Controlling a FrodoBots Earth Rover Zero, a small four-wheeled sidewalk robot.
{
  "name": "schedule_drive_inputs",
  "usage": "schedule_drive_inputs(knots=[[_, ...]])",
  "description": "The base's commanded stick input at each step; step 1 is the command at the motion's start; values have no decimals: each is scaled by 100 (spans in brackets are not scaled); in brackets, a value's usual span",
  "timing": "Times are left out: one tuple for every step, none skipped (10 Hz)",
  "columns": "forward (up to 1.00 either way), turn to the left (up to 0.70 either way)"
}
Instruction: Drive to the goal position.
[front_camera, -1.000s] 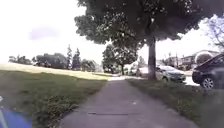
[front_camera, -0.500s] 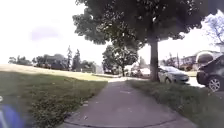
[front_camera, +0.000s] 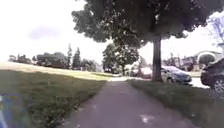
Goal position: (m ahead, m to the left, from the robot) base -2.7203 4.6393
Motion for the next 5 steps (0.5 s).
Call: schedule_drive_inputs(knots=[[70, 0], [70, 0], [70, 0], [70, 0], [70, 0]])
